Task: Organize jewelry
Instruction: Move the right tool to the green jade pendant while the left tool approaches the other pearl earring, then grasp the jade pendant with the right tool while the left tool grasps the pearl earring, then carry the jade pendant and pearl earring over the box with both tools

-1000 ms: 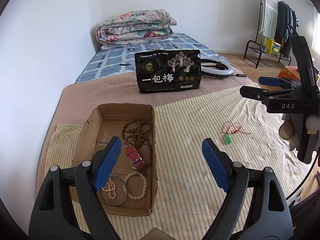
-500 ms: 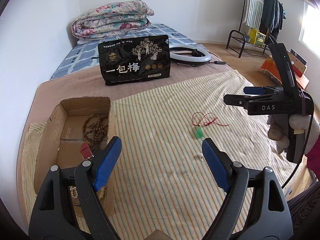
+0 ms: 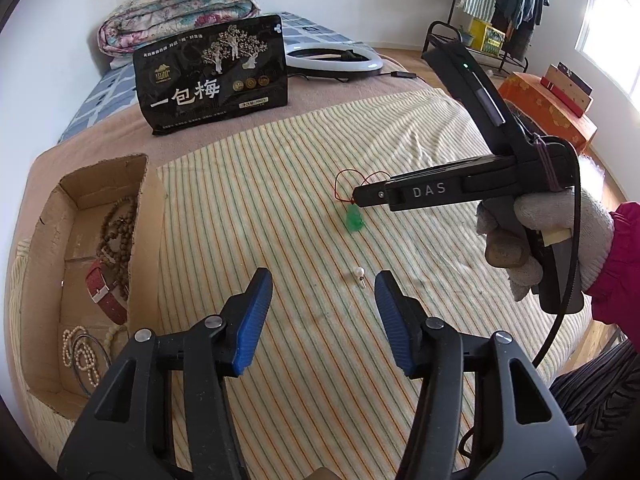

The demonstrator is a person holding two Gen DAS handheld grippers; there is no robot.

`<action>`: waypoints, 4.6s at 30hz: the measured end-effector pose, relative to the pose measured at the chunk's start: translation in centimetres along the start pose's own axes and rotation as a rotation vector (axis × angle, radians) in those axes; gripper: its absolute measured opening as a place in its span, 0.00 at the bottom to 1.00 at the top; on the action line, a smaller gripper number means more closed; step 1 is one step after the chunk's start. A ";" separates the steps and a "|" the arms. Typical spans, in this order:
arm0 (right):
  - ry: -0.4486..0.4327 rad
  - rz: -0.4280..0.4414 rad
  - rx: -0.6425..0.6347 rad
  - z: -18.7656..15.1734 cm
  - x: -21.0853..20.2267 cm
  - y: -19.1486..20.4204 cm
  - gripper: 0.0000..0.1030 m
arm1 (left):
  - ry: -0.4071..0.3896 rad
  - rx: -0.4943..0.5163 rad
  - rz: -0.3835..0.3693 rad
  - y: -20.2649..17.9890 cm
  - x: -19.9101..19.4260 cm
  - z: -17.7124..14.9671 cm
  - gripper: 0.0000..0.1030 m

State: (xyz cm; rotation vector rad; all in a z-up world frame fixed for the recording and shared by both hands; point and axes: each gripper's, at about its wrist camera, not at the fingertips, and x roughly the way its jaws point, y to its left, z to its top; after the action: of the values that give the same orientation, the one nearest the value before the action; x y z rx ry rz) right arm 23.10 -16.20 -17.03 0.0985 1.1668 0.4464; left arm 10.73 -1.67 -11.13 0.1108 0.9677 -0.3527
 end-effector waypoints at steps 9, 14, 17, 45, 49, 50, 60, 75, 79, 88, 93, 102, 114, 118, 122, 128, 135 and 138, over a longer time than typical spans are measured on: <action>0.016 -0.078 -0.049 0.4 2.2 1.6 0.32 | 0.033 -0.015 0.001 0.7 1.3 -0.6 0.46; 0.017 -0.133 -0.121 0.1 2.4 2.3 0.30 | 0.044 -0.026 0.007 1.4 1.5 -0.8 0.46; 0.026 -0.169 -0.169 -0.2 2.5 2.8 0.26 | 0.047 -0.022 0.009 1.4 1.7 -0.9 0.46; 0.034 -0.141 -0.179 -1.9 0.7 -0.8 0.13 | 0.115 0.006 -0.052 -1.8 7.2 -0.3 0.37; 0.025 -0.132 -0.177 -2.0 0.5 -0.8 0.13 | 0.138 -0.004 -0.055 -1.9 8.3 -0.3 0.26; 0.025 -0.125 -0.177 -2.1 0.5 -0.8 0.13 | 0.141 -0.002 -0.053 -2.0 8.5 -0.4 0.26; 0.022 -0.137 -0.239 -2.5 0.5 0.1 0.15 | 0.133 0.008 -0.026 -2.2 9.4 -0.2 0.10; -0.089 -0.143 -0.219 -1.3 -4.2 0.6 0.14 | 0.048 -0.044 -0.031 -0.9 5.6 1.2 0.08; -0.126 -0.136 -0.203 -1.0 -6.2 0.9 0.14 | 0.005 -0.064 -0.031 -0.4 3.7 1.7 0.08; -0.186 -0.139 -0.199 -1.1 -9.5 2.6 0.14 | -0.080 -0.078 -0.025 0.1 -1.1 2.6 0.08; -0.217 -0.133 -0.212 -1.3 -11.0 3.9 0.14 | -0.134 -0.081 -0.024 0.4 -3.6 2.7 0.08; -0.260 -0.101 -0.225 -0.9 -12.8 6.6 0.14 | -0.201 -0.079 0.010 1.8 -7.0 2.5 0.08; -0.297 -0.036 -0.281 0.8 -13.1 11.6 0.14 | -0.255 -0.124 0.112 7.1 -10.4 1.7 0.08; -0.304 -0.013 -0.305 1.5 -12.8 13.6 0.14 | -0.264 -0.142 0.153 9.3 -11.3 1.3 0.08; -0.310 0.016 -0.319 2.3 -12.5 15.3 0.14 | -0.266 -0.169 0.187 11.4 -12.0 0.6 0.08; -0.318 0.059 -0.335 3.5 -11.4 18.0 0.14 | -0.260 -0.205 0.232 14.4 -12.5 -0.4 0.08; -0.318 0.100 -0.365 4.7 -10.0 21.0 0.14 | -0.245 -0.248 0.268 17.3 -12.6 -1.7 0.08; -0.317 0.116 -0.379 5.4 -9.4 22.4 0.14 | -0.236 -0.266 0.276 18.2 -12.5 -2.2 0.08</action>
State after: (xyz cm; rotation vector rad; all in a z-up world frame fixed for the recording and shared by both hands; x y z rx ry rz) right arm 18.57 1.36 0.10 -0.0903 0.7534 0.7196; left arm 8.82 19.03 -3.30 -0.0399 0.7453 0.0190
